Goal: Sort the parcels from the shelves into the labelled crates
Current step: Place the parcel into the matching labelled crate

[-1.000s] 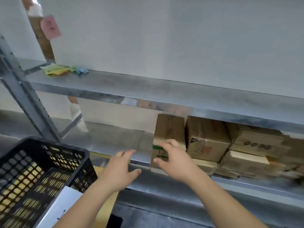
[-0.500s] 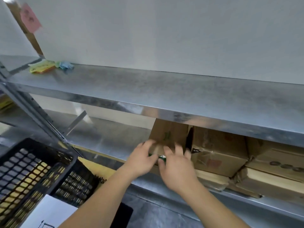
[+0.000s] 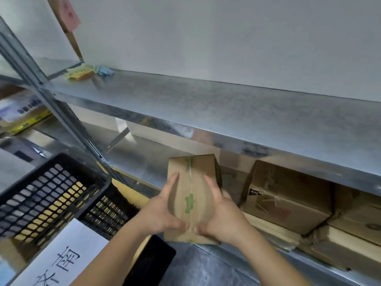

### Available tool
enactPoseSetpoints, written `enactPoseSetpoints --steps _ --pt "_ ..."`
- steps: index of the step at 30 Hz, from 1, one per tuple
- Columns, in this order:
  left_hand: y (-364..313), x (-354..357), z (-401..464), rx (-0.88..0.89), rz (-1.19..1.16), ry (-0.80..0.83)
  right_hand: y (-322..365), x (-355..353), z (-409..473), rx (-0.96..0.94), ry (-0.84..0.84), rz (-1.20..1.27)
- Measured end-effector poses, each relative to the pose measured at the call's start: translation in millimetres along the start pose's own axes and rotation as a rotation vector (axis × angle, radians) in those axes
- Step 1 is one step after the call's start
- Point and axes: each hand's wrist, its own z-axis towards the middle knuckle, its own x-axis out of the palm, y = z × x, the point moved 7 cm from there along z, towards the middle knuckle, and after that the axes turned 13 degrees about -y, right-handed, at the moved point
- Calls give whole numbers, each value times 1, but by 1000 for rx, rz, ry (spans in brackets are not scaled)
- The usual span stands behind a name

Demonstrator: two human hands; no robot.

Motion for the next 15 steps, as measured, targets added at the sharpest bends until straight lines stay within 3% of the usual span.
enactPoseSetpoints --steps 3,7,15 --pt "8 -10 -29 6 26 -102 5 7 -9 -55 -30 -36" --pt "13 -40 -70 59 247 -336 30 8 -25 -156 -75 -42" --pt "24 -114 -158 -30 137 -378 110 25 -70 -300 56 62"
